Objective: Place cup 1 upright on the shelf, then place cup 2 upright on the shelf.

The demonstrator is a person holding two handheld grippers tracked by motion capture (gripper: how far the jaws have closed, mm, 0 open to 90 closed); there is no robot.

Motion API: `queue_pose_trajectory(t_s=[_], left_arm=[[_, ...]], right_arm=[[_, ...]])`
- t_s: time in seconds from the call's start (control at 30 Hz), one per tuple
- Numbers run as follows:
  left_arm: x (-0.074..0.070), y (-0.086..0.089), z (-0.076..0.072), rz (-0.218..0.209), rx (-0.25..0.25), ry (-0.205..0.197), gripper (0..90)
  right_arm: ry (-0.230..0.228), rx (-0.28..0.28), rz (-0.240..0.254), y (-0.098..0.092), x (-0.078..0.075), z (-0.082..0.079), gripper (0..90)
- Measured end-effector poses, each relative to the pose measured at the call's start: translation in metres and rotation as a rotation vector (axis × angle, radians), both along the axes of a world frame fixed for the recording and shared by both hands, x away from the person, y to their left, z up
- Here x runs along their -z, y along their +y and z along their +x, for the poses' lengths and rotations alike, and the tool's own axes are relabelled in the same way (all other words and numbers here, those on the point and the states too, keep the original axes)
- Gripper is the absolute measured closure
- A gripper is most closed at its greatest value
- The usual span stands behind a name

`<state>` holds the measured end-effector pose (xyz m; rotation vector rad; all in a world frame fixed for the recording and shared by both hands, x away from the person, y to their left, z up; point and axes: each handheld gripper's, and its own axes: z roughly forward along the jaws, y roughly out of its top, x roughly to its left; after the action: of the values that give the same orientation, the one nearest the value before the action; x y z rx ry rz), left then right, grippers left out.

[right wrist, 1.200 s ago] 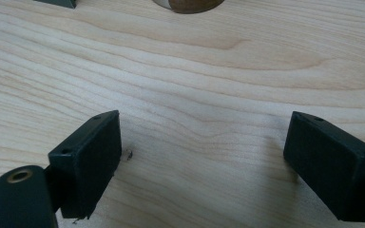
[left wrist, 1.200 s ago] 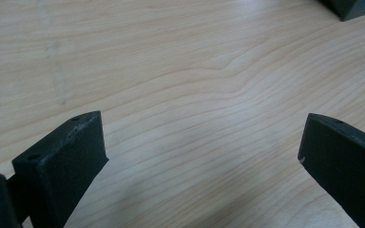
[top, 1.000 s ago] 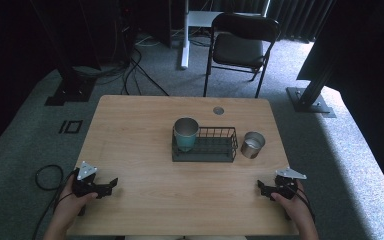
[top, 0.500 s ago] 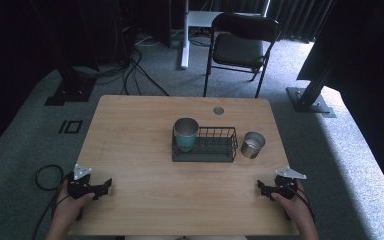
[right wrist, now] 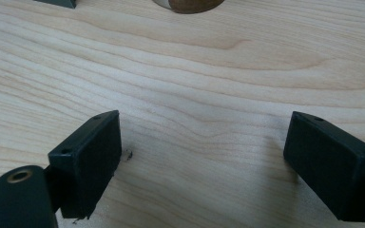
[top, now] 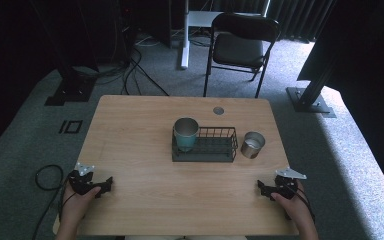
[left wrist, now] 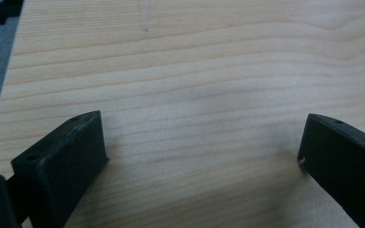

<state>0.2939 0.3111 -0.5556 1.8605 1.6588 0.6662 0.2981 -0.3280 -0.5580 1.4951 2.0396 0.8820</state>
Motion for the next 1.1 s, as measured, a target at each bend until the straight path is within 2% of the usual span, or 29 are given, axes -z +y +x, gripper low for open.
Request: queue_pose_trajectory(t_s=[0.1, 1.1], left_arm=[[0.0001, -0.0021, 0.0011, -0.001, -0.026, -0.002, 2.5], [0.0001, -0.0021, 0.0012, -0.001, -0.024, -0.001, 2.6]], right_arm=[[0.000, 0.000, 0.000, -0.0001, 0.0000, 0.0000, 11.9], [0.001, -0.007, -0.003, -0.0004, -0.0003, 0.0013, 12.0]])
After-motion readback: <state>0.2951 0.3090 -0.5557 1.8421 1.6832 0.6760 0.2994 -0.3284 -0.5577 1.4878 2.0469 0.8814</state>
